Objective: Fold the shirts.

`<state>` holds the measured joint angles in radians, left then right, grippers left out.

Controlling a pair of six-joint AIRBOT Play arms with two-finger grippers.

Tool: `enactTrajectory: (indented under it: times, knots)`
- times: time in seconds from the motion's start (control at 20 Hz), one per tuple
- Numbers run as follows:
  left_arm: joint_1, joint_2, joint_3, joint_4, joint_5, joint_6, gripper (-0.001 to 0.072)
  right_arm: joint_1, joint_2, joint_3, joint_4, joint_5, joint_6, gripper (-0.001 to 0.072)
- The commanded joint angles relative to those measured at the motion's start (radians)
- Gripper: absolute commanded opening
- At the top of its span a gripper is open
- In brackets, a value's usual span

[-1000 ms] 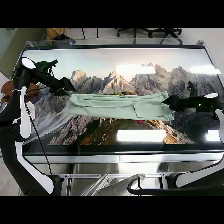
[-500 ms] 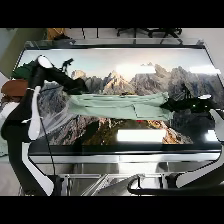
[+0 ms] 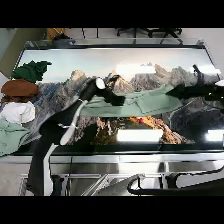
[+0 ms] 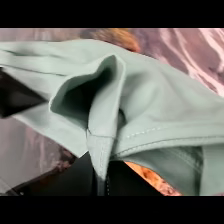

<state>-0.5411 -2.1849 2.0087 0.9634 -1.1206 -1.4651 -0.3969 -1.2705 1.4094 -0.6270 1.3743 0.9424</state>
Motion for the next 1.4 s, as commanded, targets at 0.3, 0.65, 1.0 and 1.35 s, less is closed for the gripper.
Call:
enactTrajectory:
  times: [0.3,0.65,1.0,1.35]
  knots:
    - [-0.114,-0.03,0.061,-0.159,0.139,0.002,0.0011,0.002,0.075,0.196,0.005,0.12,0.08,0.0016]
    - [0.183,0.394,-0.047,-0.207,-0.131,0.146,0.0011,0.036,0.073,0.196,0.179,0.101,0.075,0.0015]
    - [0.411,0.739,-0.269,-0.207,-0.159,0.2,0.0011,0.628,-0.062,0.195,0.182,-0.345,0.075,0.0017]
    - [0.405,0.873,-0.548,-0.204,-0.106,0.307,0.0011,1.036,-0.323,0.196,0.091,-0.814,-0.091,0.0342]
